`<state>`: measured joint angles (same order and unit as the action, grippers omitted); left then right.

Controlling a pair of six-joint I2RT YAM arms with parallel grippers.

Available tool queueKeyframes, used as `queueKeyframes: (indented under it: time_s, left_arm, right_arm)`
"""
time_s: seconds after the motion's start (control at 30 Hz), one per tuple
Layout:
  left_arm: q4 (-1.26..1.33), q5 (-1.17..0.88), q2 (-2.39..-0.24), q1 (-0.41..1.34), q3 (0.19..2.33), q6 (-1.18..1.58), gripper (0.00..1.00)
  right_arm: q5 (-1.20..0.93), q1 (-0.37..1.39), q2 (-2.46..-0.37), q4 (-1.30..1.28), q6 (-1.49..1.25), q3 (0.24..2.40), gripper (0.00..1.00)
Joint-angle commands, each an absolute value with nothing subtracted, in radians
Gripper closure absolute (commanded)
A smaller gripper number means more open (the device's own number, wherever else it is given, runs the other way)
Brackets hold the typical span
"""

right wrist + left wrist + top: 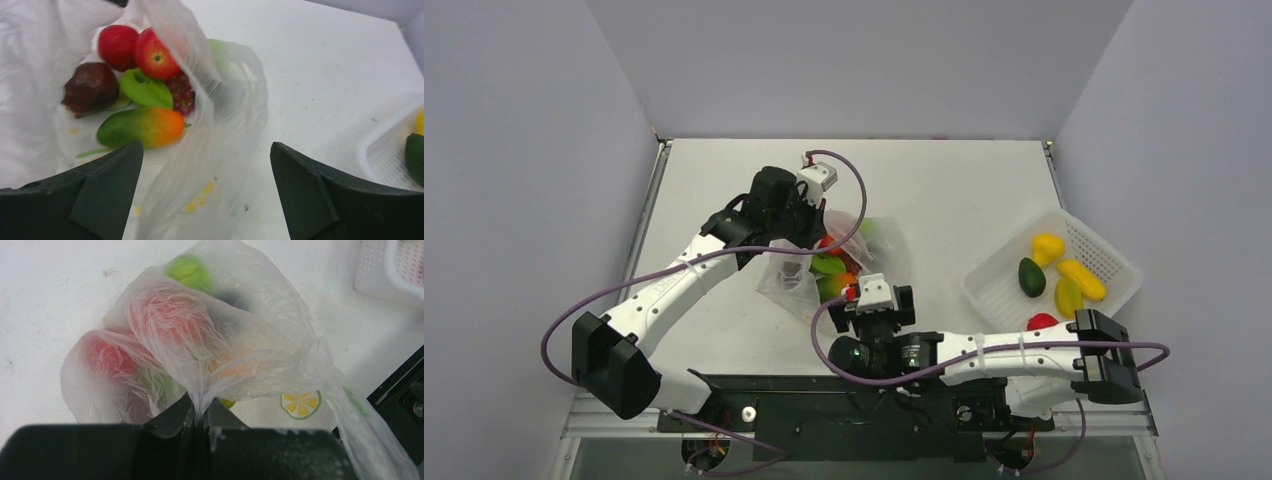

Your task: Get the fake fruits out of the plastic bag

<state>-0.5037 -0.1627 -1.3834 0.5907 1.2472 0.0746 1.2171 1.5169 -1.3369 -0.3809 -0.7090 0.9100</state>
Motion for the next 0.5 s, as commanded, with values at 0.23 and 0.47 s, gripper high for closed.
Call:
queueKeyframes:
  time_s: [0.23,0.47]
  left_arm:
    - [-0.471,-0.195,-1.383,0.612,1.254,0.032,1.00]
    - [-0.489,-0.200,-1.398,0.609,1.268,0.027,1.00]
  right_arm:
    - [0.910,1.190,-1.324,-0.271,-0.499,0.897,0.50]
    - [0.693,1.013,-1.107,-0.181,-0.456,0.715,0.45]
